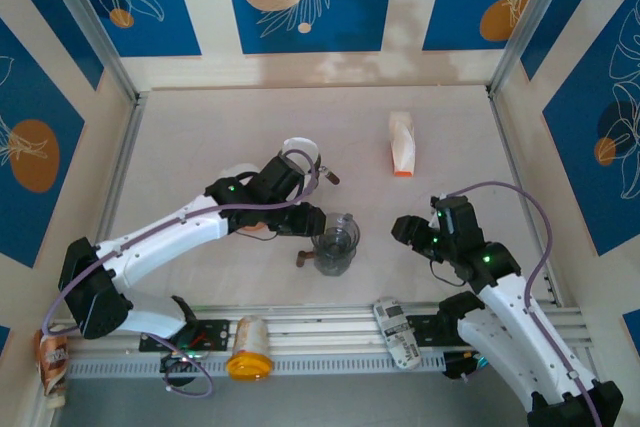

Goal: Place the coffee filter in the dripper

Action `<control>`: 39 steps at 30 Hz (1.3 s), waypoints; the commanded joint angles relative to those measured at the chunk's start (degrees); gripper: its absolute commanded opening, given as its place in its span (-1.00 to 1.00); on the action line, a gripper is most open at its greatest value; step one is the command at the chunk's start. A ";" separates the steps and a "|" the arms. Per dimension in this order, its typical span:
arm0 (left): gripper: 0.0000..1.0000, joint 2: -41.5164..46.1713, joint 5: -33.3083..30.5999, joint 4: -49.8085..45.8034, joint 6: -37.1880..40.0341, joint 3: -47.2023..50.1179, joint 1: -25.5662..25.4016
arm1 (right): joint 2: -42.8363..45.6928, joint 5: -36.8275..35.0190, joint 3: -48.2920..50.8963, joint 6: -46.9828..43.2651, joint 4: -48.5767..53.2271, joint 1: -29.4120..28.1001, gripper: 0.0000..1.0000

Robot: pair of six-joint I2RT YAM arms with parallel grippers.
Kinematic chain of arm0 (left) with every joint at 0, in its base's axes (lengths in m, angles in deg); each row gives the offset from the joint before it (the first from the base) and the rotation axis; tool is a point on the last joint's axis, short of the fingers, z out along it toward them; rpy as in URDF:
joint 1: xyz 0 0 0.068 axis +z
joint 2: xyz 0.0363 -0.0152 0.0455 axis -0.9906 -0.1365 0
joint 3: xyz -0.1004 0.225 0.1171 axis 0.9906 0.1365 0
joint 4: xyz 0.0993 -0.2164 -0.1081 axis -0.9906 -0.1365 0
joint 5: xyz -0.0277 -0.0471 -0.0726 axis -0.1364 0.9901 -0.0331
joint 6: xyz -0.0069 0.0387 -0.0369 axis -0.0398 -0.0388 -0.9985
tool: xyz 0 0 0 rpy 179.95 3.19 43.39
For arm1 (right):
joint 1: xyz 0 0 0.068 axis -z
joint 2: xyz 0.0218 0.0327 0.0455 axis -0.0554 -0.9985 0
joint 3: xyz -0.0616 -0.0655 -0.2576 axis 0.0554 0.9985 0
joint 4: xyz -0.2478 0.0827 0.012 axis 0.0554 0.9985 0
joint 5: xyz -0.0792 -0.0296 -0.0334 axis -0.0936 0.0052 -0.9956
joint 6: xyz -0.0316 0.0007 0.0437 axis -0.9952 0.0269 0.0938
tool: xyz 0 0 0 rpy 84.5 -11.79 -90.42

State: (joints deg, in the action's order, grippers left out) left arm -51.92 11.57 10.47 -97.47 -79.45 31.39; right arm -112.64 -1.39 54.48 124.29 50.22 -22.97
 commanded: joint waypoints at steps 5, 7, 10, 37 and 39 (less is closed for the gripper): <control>-0.03 2.86 -1.79 1.39 0.51 -0.17 -0.49 | -1.95 7.00 0.16 -2.84 -0.07 -2.61 0.09; 0.01 2.46 -1.87 1.39 1.16 -0.16 -0.52 | -1.80 6.07 0.32 -2.86 0.47 -3.79 0.09; 0.02 1.47 -2.22 0.97 2.34 -0.32 -0.48 | -1.69 5.05 0.64 -2.60 0.66 -4.79 0.10; -0.99 -2.25 -5.26 -3.46 5.98 -4.07 -1.88 | -1.87 2.74 1.02 -1.91 0.80 -5.44 0.13; -1.00 -1.90 -5.35 -3.51 6.01 -4.36 -2.03 | -1.88 2.65 1.17 -1.88 0.77 -5.49 0.13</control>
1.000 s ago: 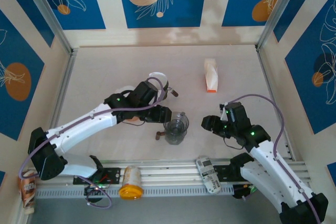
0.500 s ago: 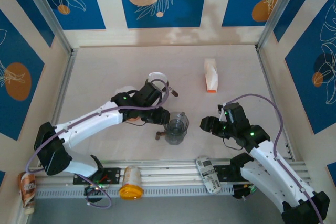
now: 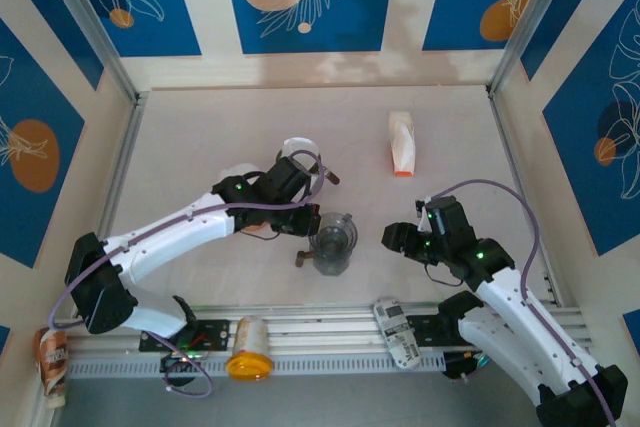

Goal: Place the coffee filter in the dripper

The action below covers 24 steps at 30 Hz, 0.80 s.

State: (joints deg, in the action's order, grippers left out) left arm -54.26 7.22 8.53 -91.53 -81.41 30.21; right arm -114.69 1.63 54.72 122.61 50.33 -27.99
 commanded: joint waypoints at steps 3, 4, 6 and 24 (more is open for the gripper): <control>-1.00 0.75 -0.51 -1.12 -0.33 -2.06 -0.96 | 0.10 -0.27 1.13 -0.22 0.51 -0.42 0.13; -1.00 0.62 -0.33 -0.92 -0.40 -1.82 -1.08 | 0.10 -0.24 1.11 -0.21 0.50 -0.41 0.13; -0.99 0.53 0.38 -0.02 -1.04 -0.82 -1.05 | 0.05 -0.35 1.14 -0.23 0.42 -0.41 0.13; 0.17 4.83 -3.26 1.78 -1.75 1.84 -0.97 | 0.36 0.40 1.28 -0.30 0.25 -0.47 0.14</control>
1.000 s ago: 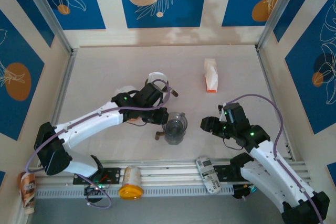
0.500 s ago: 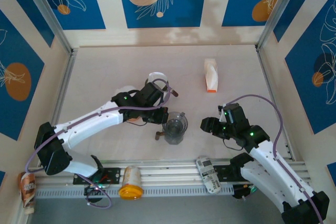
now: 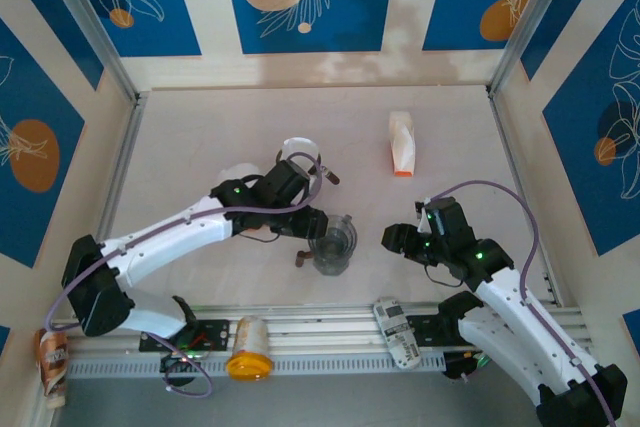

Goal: Place the coffee filter in the dripper

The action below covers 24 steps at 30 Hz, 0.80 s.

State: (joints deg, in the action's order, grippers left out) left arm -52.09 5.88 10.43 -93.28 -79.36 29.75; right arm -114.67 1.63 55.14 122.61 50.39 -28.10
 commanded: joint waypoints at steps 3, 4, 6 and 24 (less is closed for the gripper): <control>0.43 5.55 -4.42 0.25 0.66 -0.93 -0.43 | -0.25 0.44 0.19 -0.68 -0.47 -0.25 0.14; 0.53 6.77 -5.29 0.73 1.05 -1.00 -0.43 | -0.82 0.15 -0.57 -1.03 -0.59 -0.28 0.14; 0.74 9.34 -7.11 2.01 1.64 -0.73 -0.38 | -2.40 -0.88 -2.12 -1.89 -1.16 -0.05 0.14; 1.00 24.04 -9.12 14.68 1.15 13.35 -0.42 | -47.04 -12.39 -34.78 -11.95 -9.11 14.68 -0.15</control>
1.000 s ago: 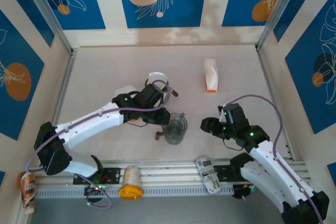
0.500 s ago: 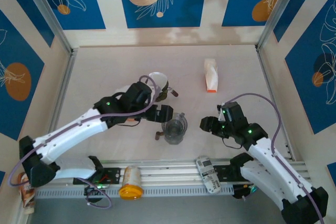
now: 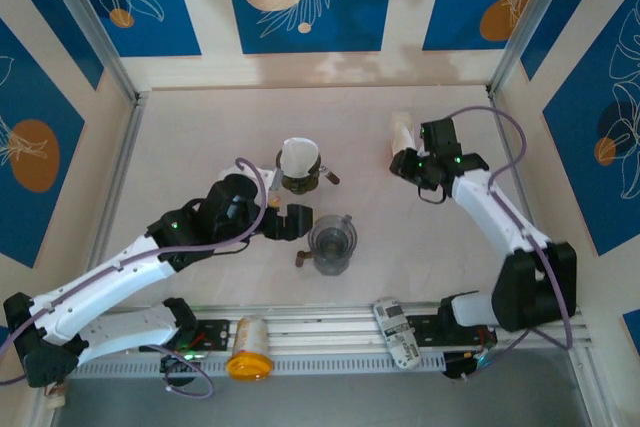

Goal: Place the coffee filter in the dripper

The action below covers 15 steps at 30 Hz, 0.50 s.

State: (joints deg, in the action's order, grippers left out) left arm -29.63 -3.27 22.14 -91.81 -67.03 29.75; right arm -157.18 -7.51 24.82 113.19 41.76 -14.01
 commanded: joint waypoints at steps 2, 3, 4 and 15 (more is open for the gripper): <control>1.00 2.24 0.36 3.41 -0.22 1.58 -0.51 | -9.77 -4.30 -9.12 -3.47 0.89 0.94 -0.22; 1.00 2.70 0.50 3.84 -0.12 2.04 -0.51 | -12.06 -5.06 -11.42 -3.87 1.65 1.11 -0.23; 1.00 3.12 0.58 4.13 -0.12 2.51 -0.52 | -14.19 -5.55 -13.33 -4.28 1.94 1.32 -0.24; 1.00 4.17 2.70 8.36 -0.13 5.37 -0.52 | -28.24 -7.06 -28.67 -2.89 4.02 2.52 -0.24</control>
State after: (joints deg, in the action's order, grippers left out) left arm -26.43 -2.12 27.65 -91.79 -62.70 29.73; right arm -183.54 -13.47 -0.42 109.82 43.88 -12.13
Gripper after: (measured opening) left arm 0.999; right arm 0.382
